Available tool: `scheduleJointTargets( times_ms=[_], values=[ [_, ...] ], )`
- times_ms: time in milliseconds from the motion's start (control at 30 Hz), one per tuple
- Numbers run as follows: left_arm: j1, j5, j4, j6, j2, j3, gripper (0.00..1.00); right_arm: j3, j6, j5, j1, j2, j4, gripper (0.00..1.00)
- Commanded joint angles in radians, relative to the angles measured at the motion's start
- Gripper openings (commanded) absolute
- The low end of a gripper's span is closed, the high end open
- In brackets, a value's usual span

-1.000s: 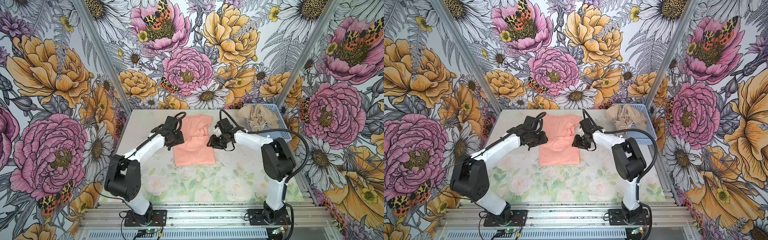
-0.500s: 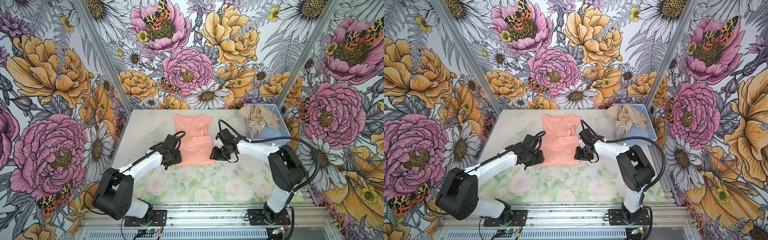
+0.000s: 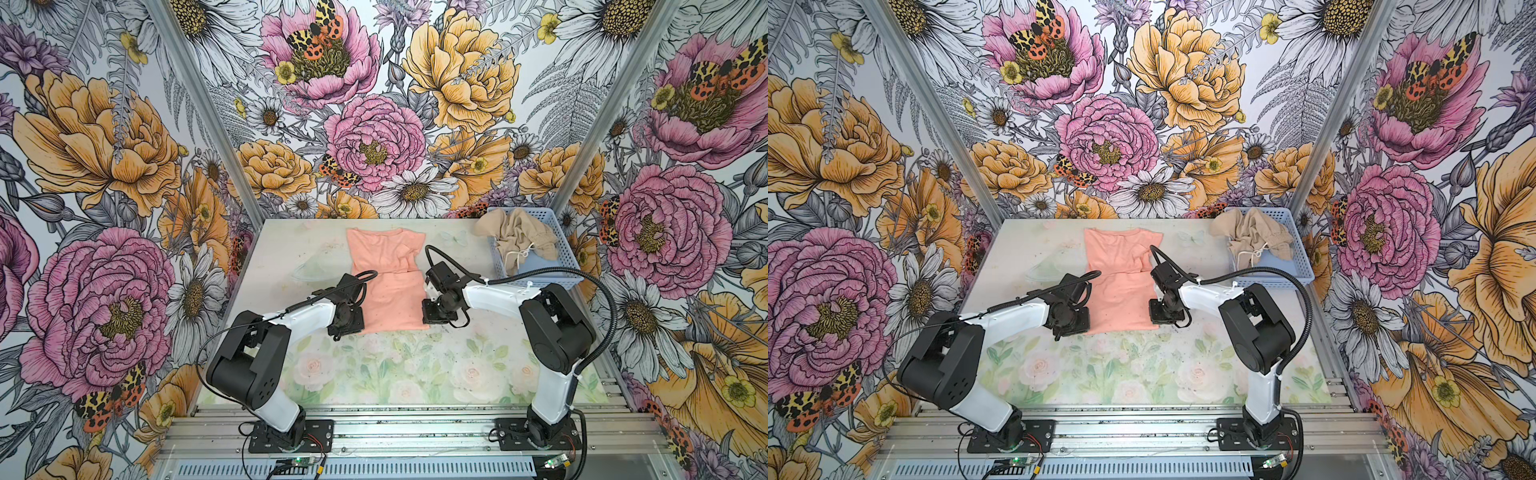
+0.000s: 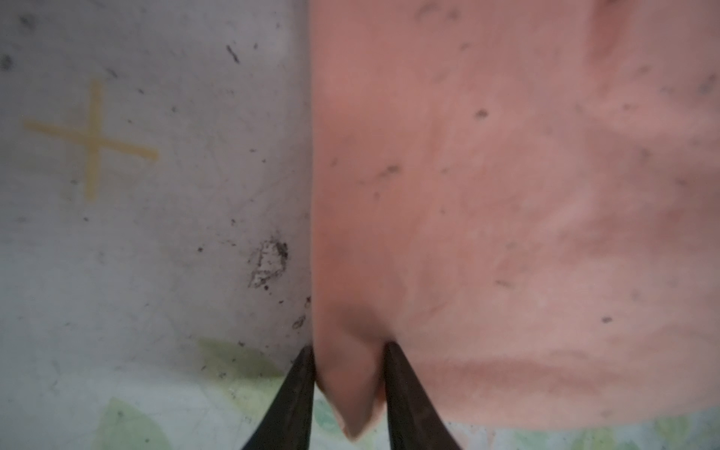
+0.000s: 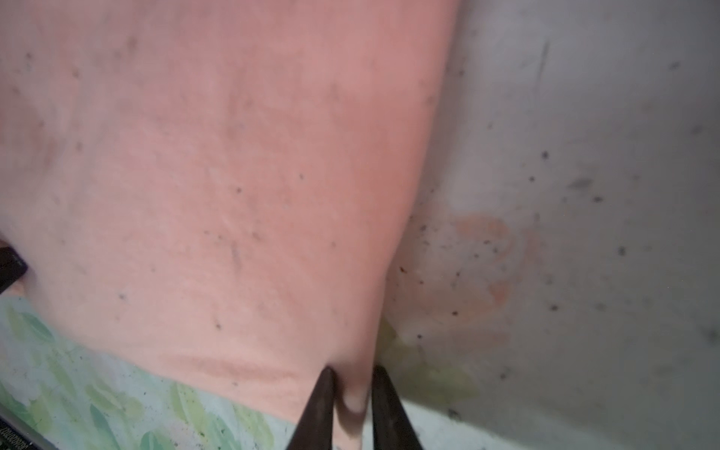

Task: Fold and stack the mixed laundry pile
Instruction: 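Grasp the near corners of the folded shirt with both grippers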

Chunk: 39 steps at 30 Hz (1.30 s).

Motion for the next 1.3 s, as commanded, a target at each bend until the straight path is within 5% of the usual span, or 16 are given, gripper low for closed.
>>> scheduleJointTargets(
  times_ms=[0, 167, 267, 367, 767, 1133, 1267],
  values=[
    [0.017, -0.077, -0.037, 0.016, 0.053, -0.011, 0.28, -0.019, -0.017, 0.071, 0.004, -0.002, -0.029, 0.14],
    [0.017, -0.073, -0.054, 0.011, 0.014, -0.024, 0.26, -0.022, -0.02, 0.05, 0.004, -0.009, -0.031, 0.1],
    [0.009, -0.061, -0.052, -0.008, -0.073, -0.046, 0.42, -0.031, -0.006, 0.018, 0.005, -0.039, -0.029, 0.2],
    [0.013, -0.058, -0.049, -0.027, -0.167, -0.069, 0.47, -0.044, 0.008, 0.008, 0.004, -0.083, -0.026, 0.31],
    [0.05, 0.047, 0.115, -0.047, -0.15, -0.153, 0.41, -0.082, 0.052, -0.062, 0.001, -0.07, 0.088, 0.4],
    [0.049, 0.068, 0.172, -0.05, -0.079, -0.185, 0.39, -0.113, 0.054, -0.068, 0.002, -0.013, 0.124, 0.31],
    [0.044, 0.076, 0.181, -0.053, -0.061, -0.198, 0.24, -0.129, 0.052, -0.063, 0.002, -0.017, 0.126, 0.21]
  ],
)
